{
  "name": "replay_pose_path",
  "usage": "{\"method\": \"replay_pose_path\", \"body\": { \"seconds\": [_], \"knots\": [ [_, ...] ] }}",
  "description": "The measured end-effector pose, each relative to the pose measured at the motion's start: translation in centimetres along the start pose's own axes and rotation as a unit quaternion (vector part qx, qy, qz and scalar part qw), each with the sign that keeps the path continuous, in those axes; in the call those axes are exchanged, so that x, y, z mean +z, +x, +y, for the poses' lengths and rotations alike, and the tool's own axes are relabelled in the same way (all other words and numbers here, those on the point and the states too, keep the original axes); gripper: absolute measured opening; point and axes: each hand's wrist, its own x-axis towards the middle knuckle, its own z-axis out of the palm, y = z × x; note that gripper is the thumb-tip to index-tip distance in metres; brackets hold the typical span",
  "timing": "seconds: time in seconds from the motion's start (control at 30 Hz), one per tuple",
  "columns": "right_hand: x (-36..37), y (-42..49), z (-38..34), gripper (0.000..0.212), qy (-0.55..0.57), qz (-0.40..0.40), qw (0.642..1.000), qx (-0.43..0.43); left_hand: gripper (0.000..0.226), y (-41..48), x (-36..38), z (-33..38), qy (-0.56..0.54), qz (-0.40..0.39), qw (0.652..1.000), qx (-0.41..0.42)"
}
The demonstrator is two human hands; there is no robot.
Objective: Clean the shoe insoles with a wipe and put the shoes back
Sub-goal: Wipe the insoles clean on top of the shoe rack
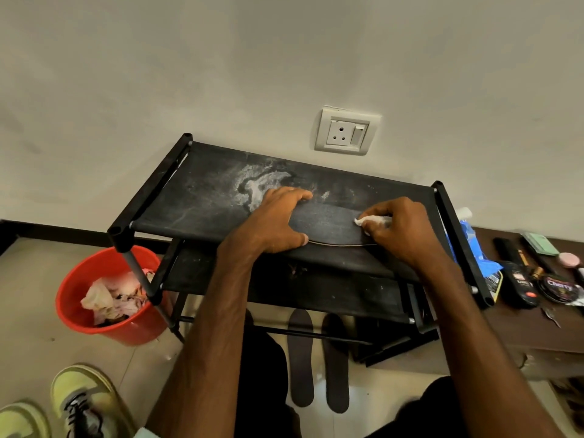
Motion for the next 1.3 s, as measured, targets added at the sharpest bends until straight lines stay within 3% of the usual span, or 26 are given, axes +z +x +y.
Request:
{"method": "replay_pose_path", "body": {
  "seconds": [0.1,0.27,0.47,0.7,0.77,0.93,1.0,1.3],
  "knots": [
    [1.6,-0.6,-2.5,0.021,-0.036,-0.022,0.998,-0.049,0.079,-0.3,0.2,-0.2,-0.005,-0.002,1.0,-0.014],
    [3.6,-1.6,-6.1,0.018,0.008,-0.061,0.987,-0.149,0.084,-0.1,0.2,-0.3,-0.007,-0.001,1.0,-0.027],
    [0.5,-0.7,-1.9,0.017,-0.042,-0.003,0.999,0.023,0.08,-0.1,0.3,-0.8,-0.017,-0.003,0.999,-0.033],
    [2.8,-2.3,-5.8,0.018,0.01,-0.086,0.992,-0.089,0.082,-0.1,0.4,-1.0,-0.013,0.008,1.0,-0.025],
    [2.7,-1.6,-5.5,0.017,0.023,-0.079,0.994,-0.072,0.081,-0.1,0.5,-1.0,-0.012,0.009,1.0,-0.021],
    [0.8,0.0,-1.5,0.022,-0.015,0.057,0.996,0.065,0.08,-0.1,0.4,-1.1,-0.027,-0.001,0.999,-0.022],
    [0.7,0.1,-1.0,0.021,-0.022,0.095,0.992,0.084,0.081,0.0,0.5,-1.2,-0.034,-0.005,0.999,-0.023],
    [4.4,-0.4,-7.1,0.021,0.038,-0.062,0.988,-0.135,0.081,0.6,0.7,-1.4,-0.03,0.0,1.0,0.0]
  ]
}}
